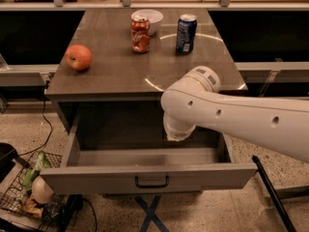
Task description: Open top drawer
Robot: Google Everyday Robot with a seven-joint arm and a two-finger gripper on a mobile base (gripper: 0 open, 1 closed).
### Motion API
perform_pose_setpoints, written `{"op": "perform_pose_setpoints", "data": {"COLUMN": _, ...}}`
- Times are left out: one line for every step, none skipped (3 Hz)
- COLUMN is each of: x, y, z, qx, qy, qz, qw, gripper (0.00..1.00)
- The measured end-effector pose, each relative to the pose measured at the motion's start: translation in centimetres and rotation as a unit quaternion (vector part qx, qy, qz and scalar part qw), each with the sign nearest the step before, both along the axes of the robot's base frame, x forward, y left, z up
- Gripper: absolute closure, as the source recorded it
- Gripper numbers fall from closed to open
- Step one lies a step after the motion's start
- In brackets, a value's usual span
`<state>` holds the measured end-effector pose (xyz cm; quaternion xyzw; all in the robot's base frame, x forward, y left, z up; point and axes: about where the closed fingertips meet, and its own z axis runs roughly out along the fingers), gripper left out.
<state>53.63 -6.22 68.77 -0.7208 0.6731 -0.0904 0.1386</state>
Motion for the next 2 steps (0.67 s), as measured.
{"op": "perform_pose_setpoints", "data": {"x": -0.2, "y": -1.2, "z": -1.8, "qx": 0.019, "qy": 0.013, "qz": -0.009, "qw": 0.9997, "gripper": 1.00}}
{"op": "perform_pose_setpoints", "data": {"x": -1.2, "y": -2.5, "z": -3.8, "qx": 0.045, "qy": 0.029, "qz": -0.018, "qw": 0.9984, "gripper": 1.00}}
